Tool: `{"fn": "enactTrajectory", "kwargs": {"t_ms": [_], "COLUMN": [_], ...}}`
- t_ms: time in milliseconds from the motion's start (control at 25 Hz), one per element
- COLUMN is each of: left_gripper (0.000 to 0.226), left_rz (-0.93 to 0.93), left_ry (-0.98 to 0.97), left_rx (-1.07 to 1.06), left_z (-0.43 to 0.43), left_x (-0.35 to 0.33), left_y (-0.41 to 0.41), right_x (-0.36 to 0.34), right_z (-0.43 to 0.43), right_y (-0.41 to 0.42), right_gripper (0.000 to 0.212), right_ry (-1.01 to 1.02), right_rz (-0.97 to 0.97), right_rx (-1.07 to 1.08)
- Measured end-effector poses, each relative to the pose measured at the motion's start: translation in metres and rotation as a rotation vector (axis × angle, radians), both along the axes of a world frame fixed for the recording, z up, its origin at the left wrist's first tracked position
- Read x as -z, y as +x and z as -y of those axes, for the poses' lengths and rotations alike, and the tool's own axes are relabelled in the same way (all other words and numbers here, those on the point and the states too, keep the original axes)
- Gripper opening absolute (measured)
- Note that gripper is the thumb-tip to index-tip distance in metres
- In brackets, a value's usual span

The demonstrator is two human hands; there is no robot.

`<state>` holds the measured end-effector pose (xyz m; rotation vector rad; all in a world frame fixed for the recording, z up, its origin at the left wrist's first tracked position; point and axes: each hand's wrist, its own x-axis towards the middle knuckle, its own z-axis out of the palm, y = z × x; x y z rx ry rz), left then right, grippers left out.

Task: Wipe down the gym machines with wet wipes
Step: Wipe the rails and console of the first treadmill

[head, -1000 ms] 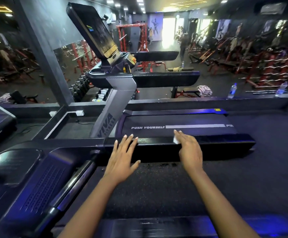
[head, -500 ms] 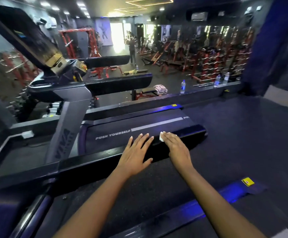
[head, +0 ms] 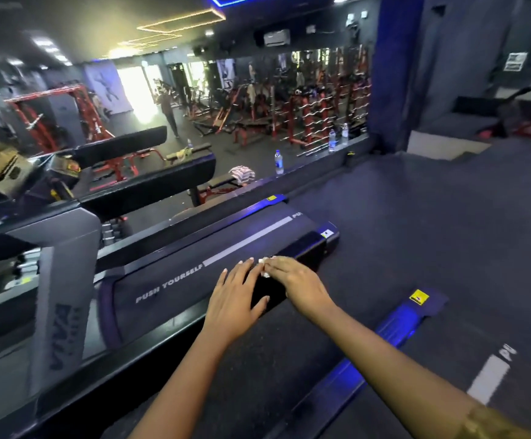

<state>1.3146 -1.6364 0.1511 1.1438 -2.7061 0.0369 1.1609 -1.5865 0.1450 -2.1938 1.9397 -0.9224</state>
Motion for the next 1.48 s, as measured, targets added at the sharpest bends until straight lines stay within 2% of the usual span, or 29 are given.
{"fn": "enactTrajectory", "kwargs": {"t_ms": [80, 200, 280, 360, 480, 600, 760, 880, 1000, 1080, 1200, 1280, 1360, 1480], "left_gripper": [0.066, 0.067, 0.069, 0.071, 0.072, 0.074, 0.077, 0.077, 0.077, 0.076, 0.076, 0.077, 0.078, 0.079], "left_rz": [0.014, 0.078, 0.122, 0.162, 0.131, 0.075, 0.090, 0.100, 0.105, 0.099, 0.089, 0.093, 0.098, 0.108], "left_ry": [-0.003, -0.006, -0.006, 0.004, 0.022, -0.051, -0.129, -0.149, -0.149, -0.147, -0.138, -0.126, -0.122, -0.111], "left_rx": [0.023, 0.075, 0.112, 0.146, 0.154, 0.148, 0.139, 0.142, 0.142, 0.145, 0.164, 0.168, 0.169, 0.168], "left_z": [0.004, 0.005, 0.006, 0.008, 0.012, 0.016, 0.018, 0.018, 0.017, 0.019, 0.021, 0.020, 0.021, 0.021], "left_x": [-0.002, -0.003, -0.004, -0.001, 0.007, 0.019, 0.025, 0.026, 0.026, 0.027, 0.027, 0.026, 0.026, 0.026], "left_y": [-0.016, -0.049, -0.071, -0.094, -0.111, -0.109, -0.108, -0.106, -0.106, -0.105, -0.104, -0.104, -0.105, -0.104], "right_x": [0.005, 0.019, 0.028, 0.030, 0.035, 0.057, 0.081, 0.096, 0.103, 0.088, 0.049, 0.046, 0.060, 0.083], "right_z": [0.006, 0.017, 0.027, 0.031, 0.035, 0.039, 0.034, 0.026, 0.025, 0.034, 0.044, 0.045, 0.042, 0.038], "right_y": [-0.025, -0.069, -0.082, -0.093, -0.108, -0.103, -0.084, -0.073, -0.089, -0.108, -0.111, -0.102, -0.095, -0.081], "right_gripper": [0.050, 0.046, 0.048, 0.047, 0.045, 0.046, 0.041, 0.037, 0.041, 0.047, 0.045, 0.046, 0.047, 0.044], "right_ry": [-0.028, -0.133, -0.169, -0.199, -0.097, 0.007, 0.064, 0.141, 0.194, 0.059, -0.138, -0.211, -0.171, -0.061], "right_rz": [0.059, 0.234, 0.418, 0.710, 1.075, 1.232, 1.460, 1.552, 1.520, 1.447, 1.215, 1.169, 1.214, 1.406], "right_rx": [0.101, 0.268, 0.348, 0.437, 0.367, 0.338, 0.354, 0.331, 0.328, 0.315, 0.198, 0.207, 0.296, 0.380]}}
